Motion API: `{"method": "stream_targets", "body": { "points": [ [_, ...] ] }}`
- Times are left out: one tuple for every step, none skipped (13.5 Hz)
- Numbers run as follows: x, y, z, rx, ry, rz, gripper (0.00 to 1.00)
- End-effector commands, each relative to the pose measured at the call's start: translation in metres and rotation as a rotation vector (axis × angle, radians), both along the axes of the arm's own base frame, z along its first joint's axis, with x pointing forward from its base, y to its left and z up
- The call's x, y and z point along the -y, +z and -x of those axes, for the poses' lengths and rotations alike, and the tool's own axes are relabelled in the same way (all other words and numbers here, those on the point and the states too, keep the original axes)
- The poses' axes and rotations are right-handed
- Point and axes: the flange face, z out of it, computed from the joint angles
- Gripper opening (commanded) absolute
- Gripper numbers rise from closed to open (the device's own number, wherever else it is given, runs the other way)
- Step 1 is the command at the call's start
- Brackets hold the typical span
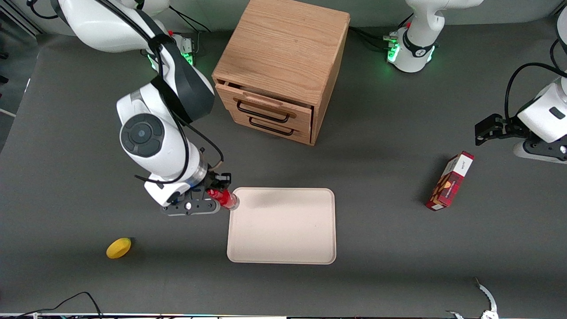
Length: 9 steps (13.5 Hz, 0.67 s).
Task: Place coke bottle on tray
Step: 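Carry the held bottle over onto the cream tray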
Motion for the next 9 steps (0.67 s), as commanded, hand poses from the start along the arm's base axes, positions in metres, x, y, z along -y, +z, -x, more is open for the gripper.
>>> {"method": "stream_targets", "body": {
  "points": [
    [-0.007, -0.002, -0.014, 0.06, 0.036, -0.014, 0.0],
    [-0.009, -0.012, -0.017, 0.064, 0.044, -0.018, 0.0],
    [-0.009, -0.017, -0.021, 0.075, 0.048, -0.024, 0.0],
    [-0.009, -0.022, -0.024, 0.086, 0.071, -0.027, 0.0],
    [-0.009, -0.028, -0.028, 0.097, 0.088, -0.026, 0.0],
    [-0.007, -0.029, -0.031, 0.117, 0.1, -0.025, 0.0],
    [-0.008, -0.037, -0.034, 0.129, 0.114, -0.02, 0.0],
    [-0.009, -0.042, -0.036, 0.148, 0.141, -0.005, 0.0],
    [-0.009, -0.045, -0.039, 0.167, 0.156, 0.002, 0.0]
  ]
}}
